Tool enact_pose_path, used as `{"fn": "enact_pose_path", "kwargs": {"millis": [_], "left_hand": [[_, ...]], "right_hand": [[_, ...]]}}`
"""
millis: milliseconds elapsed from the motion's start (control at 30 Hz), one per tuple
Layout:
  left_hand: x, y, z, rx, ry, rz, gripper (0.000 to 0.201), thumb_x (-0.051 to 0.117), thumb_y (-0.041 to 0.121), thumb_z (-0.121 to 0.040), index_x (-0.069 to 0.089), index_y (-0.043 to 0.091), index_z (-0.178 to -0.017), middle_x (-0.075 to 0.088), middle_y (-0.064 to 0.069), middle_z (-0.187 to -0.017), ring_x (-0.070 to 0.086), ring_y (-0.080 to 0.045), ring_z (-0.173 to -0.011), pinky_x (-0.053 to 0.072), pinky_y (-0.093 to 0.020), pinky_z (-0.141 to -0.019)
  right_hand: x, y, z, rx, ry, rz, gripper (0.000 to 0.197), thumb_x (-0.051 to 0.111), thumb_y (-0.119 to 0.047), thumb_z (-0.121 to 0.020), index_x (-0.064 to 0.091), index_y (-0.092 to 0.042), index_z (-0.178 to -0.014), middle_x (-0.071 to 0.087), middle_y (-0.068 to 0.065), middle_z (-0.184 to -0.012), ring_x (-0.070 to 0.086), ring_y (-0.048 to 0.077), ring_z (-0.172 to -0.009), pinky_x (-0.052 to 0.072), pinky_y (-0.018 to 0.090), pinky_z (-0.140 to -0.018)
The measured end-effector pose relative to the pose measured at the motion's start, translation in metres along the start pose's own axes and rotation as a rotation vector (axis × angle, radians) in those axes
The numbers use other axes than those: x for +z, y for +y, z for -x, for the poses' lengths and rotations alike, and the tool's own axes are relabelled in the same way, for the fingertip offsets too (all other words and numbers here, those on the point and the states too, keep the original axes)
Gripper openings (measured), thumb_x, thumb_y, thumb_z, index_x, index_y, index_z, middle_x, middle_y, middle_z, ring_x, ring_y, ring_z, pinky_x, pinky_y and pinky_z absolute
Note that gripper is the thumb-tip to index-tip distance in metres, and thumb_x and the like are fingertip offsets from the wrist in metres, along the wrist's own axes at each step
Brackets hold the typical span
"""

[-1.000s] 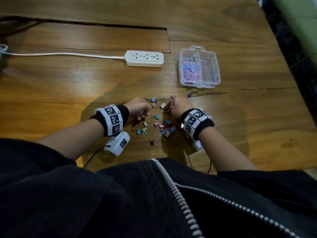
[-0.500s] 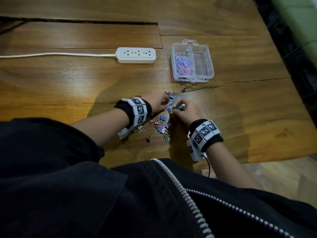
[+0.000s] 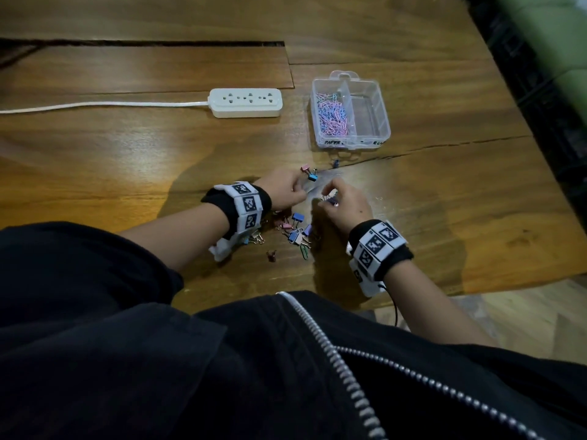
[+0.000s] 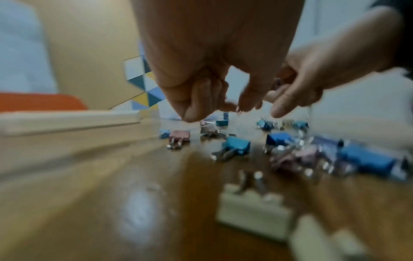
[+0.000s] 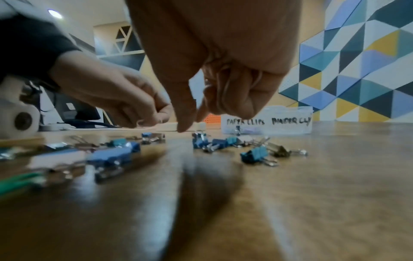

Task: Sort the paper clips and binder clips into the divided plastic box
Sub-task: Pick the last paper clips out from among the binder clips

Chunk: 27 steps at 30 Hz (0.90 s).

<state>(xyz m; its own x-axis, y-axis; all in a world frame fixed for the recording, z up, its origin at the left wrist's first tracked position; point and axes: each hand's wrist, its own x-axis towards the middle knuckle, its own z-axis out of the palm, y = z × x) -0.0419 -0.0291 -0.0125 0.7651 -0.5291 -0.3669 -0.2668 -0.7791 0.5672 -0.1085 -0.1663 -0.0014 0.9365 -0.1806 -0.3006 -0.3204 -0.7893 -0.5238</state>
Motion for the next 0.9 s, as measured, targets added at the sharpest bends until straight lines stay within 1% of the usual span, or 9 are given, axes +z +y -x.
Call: {"fn": "enact_pose_path", "kwargs": {"millis": [133,167,233,433,533,600,700,800,900], "left_hand": [[-0.007,-0.011,0.005,-0.195,0.012,0.824,0.03,0.042,0.003,-0.087,0.041,0.012,-0.059,0.041,-0.002,-0.064,0.04,-0.005,-0.04,0.032,-0.017,-0.039],[-0.01,-0.013,0.007,-0.214,0.008,0.976,0.028,0.04,-0.001,-0.085,0.04,0.009,-0.058,0.042,-0.004,-0.064,0.039,-0.004,-0.035,0.03,-0.015,-0.034],[-0.012,-0.017,0.01,-0.231,-0.02,1.089,0.028,0.037,-0.005,-0.081,0.041,0.008,-0.057,0.048,-0.006,-0.066,0.04,-0.005,-0.034,0.031,-0.013,-0.031],[-0.007,-0.013,0.023,-0.16,-0.219,0.712,0.03,0.045,-0.006,-0.085,0.04,0.013,-0.062,0.043,-0.001,-0.062,0.043,-0.006,-0.043,0.035,-0.011,-0.037],[0.003,-0.004,0.03,-0.005,-0.227,0.248,0.022,0.061,0.006,-0.081,0.047,0.017,-0.067,0.047,0.005,-0.066,0.045,-0.006,-0.057,0.036,-0.014,-0.049],[0.007,-0.001,0.033,0.091,-0.22,-0.025,0.017,0.071,0.019,-0.074,0.056,0.017,-0.081,0.05,0.008,-0.073,0.046,-0.008,-0.068,0.036,-0.02,-0.058],[0.014,-0.003,0.031,0.166,-0.247,-0.23,0.038,0.074,0.032,-0.071,0.059,0.017,-0.102,0.052,0.005,-0.086,0.048,-0.013,-0.08,0.038,-0.024,-0.069],[0.015,0.0,0.031,0.188,-0.218,-0.305,0.025,0.071,0.033,-0.074,0.057,0.017,-0.088,0.051,0.004,-0.082,0.047,-0.013,-0.079,0.038,-0.025,-0.066],[0.016,0.002,0.032,0.165,-0.233,-0.296,0.022,0.07,0.03,-0.076,0.05,0.021,-0.078,0.045,0.008,-0.068,0.046,-0.012,-0.074,0.032,-0.021,-0.053]], "right_hand": [[0.011,-0.002,0.018,-0.07,-0.178,0.015,0.02,0.067,-0.023,-0.08,0.058,-0.014,-0.096,0.06,0.003,-0.105,0.052,0.015,-0.096,0.042,0.026,-0.076],[0.013,-0.001,0.02,-0.08,-0.201,0.057,0.022,0.067,-0.024,-0.079,0.058,-0.014,-0.097,0.06,0.003,-0.106,0.053,0.016,-0.097,0.042,0.026,-0.077],[0.014,0.004,0.021,-0.081,-0.21,0.126,0.023,0.066,-0.024,-0.08,0.058,-0.014,-0.099,0.06,0.003,-0.106,0.053,0.018,-0.097,0.039,0.026,-0.076],[0.01,0.011,0.026,-0.063,-0.033,0.146,0.013,0.054,-0.015,-0.088,0.056,-0.015,-0.1,0.059,0.005,-0.107,0.054,0.017,-0.091,0.038,0.024,-0.07],[0.019,0.004,0.038,-0.09,-0.091,0.096,0.018,0.062,-0.024,-0.083,0.055,-0.017,-0.098,0.06,0.004,-0.105,0.055,0.019,-0.093,0.04,0.026,-0.071],[0.027,0.002,0.044,-0.105,-0.161,0.148,0.033,0.068,-0.034,-0.077,0.056,-0.016,-0.103,0.06,0.005,-0.108,0.056,0.022,-0.099,0.041,0.028,-0.074],[0.031,0.001,0.045,-0.084,-0.187,0.202,0.045,0.07,-0.039,-0.075,0.055,-0.015,-0.111,0.058,0.005,-0.112,0.055,0.023,-0.103,0.039,0.028,-0.075],[0.03,0.001,0.043,-0.08,-0.189,0.194,0.038,0.068,-0.036,-0.078,0.058,-0.014,-0.108,0.059,0.006,-0.11,0.057,0.023,-0.102,0.045,0.032,-0.08],[0.028,0.002,0.043,-0.086,-0.203,0.191,0.03,0.066,-0.033,-0.08,0.059,-0.016,-0.103,0.062,0.005,-0.108,0.058,0.022,-0.1,0.046,0.032,-0.081]]}}
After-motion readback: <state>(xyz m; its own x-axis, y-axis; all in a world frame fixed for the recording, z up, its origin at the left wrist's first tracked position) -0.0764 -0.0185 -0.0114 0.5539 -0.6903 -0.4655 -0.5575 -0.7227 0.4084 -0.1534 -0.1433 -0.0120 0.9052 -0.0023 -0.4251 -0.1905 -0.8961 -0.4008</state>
